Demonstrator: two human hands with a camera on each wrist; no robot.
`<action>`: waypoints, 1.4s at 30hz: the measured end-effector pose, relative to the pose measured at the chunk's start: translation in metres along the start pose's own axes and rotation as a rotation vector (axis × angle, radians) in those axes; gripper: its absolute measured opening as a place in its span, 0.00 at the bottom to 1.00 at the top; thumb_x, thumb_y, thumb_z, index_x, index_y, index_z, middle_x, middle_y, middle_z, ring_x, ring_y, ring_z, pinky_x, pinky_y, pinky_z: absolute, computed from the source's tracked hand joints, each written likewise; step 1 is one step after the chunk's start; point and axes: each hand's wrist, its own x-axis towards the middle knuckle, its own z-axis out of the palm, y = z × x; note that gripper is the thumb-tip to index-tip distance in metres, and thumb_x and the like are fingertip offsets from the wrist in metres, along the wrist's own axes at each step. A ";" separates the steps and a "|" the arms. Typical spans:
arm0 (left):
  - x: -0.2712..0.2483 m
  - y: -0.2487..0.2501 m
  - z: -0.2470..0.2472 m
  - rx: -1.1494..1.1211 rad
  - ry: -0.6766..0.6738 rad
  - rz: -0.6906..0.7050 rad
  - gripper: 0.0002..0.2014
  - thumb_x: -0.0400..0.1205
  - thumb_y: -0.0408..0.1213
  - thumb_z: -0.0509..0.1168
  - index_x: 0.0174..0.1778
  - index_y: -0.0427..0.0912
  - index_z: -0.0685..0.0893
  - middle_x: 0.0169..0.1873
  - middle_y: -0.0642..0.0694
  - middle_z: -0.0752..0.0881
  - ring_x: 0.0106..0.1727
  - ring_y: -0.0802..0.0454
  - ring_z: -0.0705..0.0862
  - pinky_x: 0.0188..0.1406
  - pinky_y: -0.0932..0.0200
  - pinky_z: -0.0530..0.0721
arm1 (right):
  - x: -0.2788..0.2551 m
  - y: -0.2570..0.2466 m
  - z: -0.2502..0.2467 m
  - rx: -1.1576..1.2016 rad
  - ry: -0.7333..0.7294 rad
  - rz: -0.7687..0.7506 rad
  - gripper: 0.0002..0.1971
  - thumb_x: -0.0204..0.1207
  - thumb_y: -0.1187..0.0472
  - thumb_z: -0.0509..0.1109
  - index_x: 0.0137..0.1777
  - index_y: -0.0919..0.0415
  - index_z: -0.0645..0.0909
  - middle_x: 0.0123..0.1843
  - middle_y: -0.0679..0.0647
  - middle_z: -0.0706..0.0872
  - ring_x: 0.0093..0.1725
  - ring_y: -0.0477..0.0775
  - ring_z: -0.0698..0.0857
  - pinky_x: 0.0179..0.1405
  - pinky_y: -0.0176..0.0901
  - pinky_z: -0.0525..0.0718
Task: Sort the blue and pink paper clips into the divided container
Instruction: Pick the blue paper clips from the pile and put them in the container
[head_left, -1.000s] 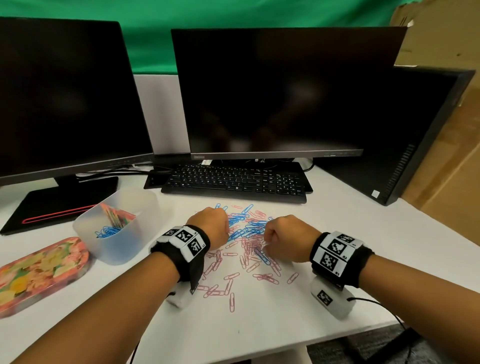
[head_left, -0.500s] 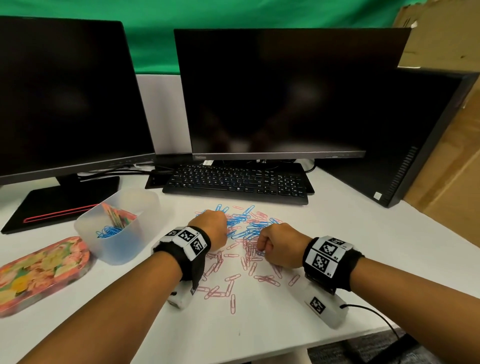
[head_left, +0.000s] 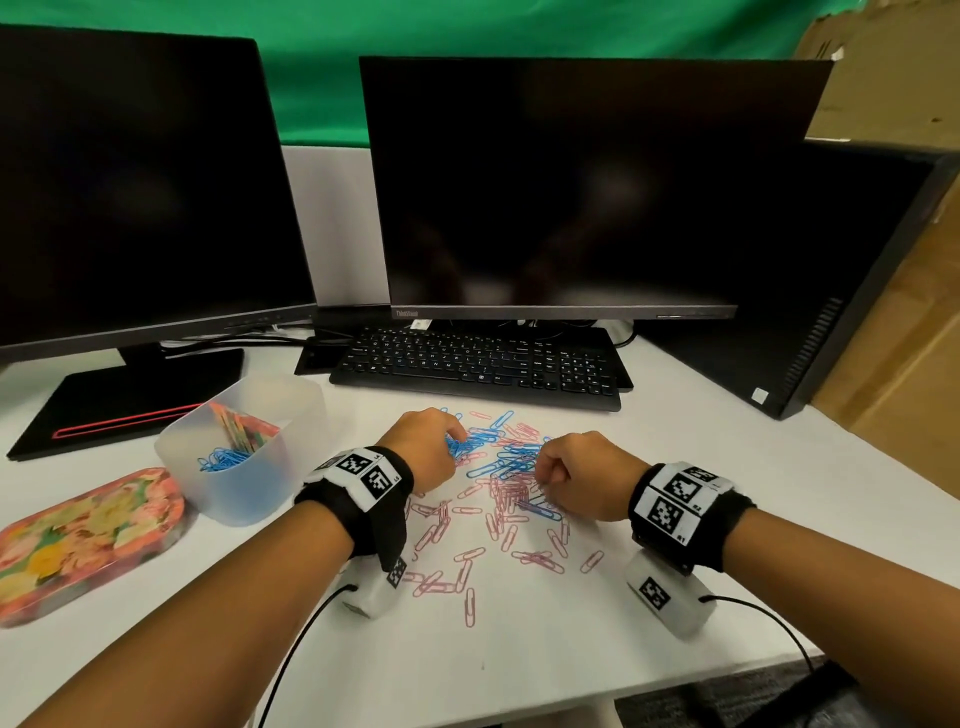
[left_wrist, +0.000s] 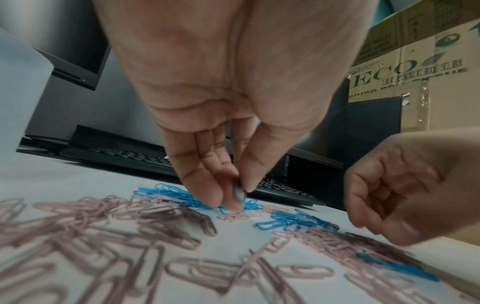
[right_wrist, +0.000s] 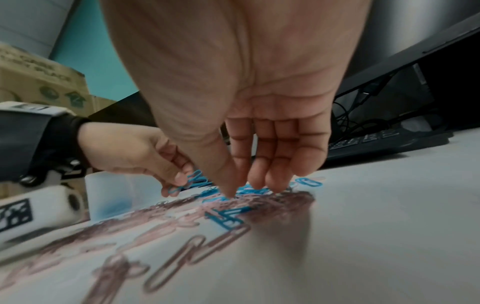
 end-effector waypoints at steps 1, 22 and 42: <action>0.000 0.000 0.000 -0.009 -0.004 -0.004 0.21 0.81 0.26 0.60 0.67 0.47 0.84 0.70 0.44 0.78 0.62 0.44 0.83 0.51 0.59 0.83 | -0.003 -0.002 0.003 -0.030 -0.019 -0.014 0.09 0.73 0.62 0.66 0.46 0.50 0.84 0.44 0.45 0.86 0.47 0.49 0.85 0.50 0.43 0.86; 0.003 -0.008 0.004 -0.181 -0.019 -0.039 0.13 0.84 0.34 0.59 0.32 0.47 0.75 0.37 0.47 0.82 0.39 0.47 0.81 0.39 0.58 0.80 | 0.006 0.001 0.015 -0.053 -0.048 -0.019 0.18 0.78 0.66 0.57 0.61 0.48 0.82 0.62 0.52 0.84 0.56 0.53 0.84 0.58 0.47 0.86; 0.007 -0.004 0.004 -0.465 -0.037 -0.093 0.12 0.84 0.29 0.53 0.42 0.43 0.79 0.39 0.44 0.84 0.31 0.52 0.75 0.28 0.61 0.73 | 0.009 0.015 -0.013 0.752 -0.066 0.164 0.15 0.73 0.78 0.56 0.49 0.66 0.82 0.37 0.60 0.87 0.28 0.54 0.79 0.23 0.38 0.74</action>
